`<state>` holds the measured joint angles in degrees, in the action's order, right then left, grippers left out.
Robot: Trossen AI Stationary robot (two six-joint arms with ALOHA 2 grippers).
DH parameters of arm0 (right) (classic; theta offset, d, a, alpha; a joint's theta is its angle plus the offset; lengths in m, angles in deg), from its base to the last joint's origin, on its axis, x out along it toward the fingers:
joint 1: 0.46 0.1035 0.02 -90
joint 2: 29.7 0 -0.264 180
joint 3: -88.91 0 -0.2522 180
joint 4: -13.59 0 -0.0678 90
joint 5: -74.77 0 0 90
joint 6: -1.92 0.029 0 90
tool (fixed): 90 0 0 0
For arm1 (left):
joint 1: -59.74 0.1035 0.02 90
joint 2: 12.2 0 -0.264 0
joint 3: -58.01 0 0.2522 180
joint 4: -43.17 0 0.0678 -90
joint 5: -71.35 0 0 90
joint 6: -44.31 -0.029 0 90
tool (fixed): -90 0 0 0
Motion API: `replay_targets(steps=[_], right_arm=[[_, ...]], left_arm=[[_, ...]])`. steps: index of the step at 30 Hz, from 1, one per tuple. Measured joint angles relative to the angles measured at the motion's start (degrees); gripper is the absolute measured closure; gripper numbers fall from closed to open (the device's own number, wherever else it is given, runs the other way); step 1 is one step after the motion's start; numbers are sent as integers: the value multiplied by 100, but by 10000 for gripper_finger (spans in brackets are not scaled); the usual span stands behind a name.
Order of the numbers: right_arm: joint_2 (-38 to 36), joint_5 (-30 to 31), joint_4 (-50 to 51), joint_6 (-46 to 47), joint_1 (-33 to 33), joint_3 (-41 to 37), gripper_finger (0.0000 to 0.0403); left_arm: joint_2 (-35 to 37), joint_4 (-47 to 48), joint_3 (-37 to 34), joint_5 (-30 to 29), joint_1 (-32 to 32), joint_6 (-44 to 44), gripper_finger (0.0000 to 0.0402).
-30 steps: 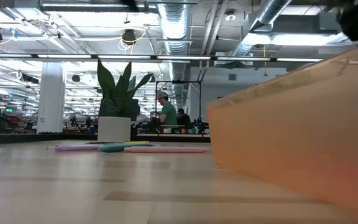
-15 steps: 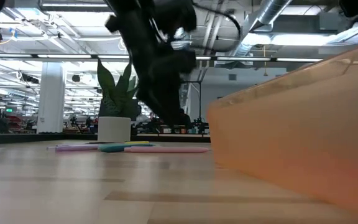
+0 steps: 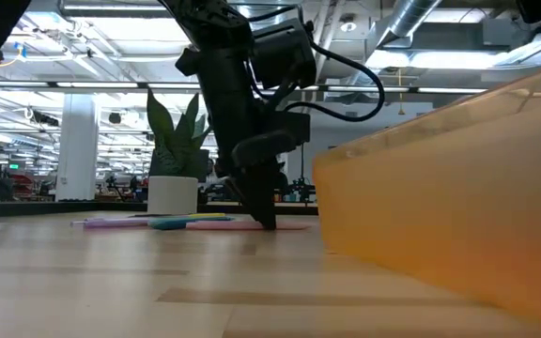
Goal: Sort pens & pencils
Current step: Put the pink pen into the orange bin
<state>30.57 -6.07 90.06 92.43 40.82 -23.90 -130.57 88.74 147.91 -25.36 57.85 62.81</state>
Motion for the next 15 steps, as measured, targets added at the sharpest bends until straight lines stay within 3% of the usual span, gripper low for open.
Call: replay_targets(steps=[2, 4, 15], right_arm=[[0, 7, -5, -5, -4, 0, 182], [0, 17, -7, -7, -2, 0, 182], [0, 112, -14, -101, -2, -2, 182]], left_arm=[[0, 119, 4, 15, 0, -97, 356], [0, 143, 4, 73, 4, -130, 384], [115, 724, 495, 86, 9, 310, 393]])
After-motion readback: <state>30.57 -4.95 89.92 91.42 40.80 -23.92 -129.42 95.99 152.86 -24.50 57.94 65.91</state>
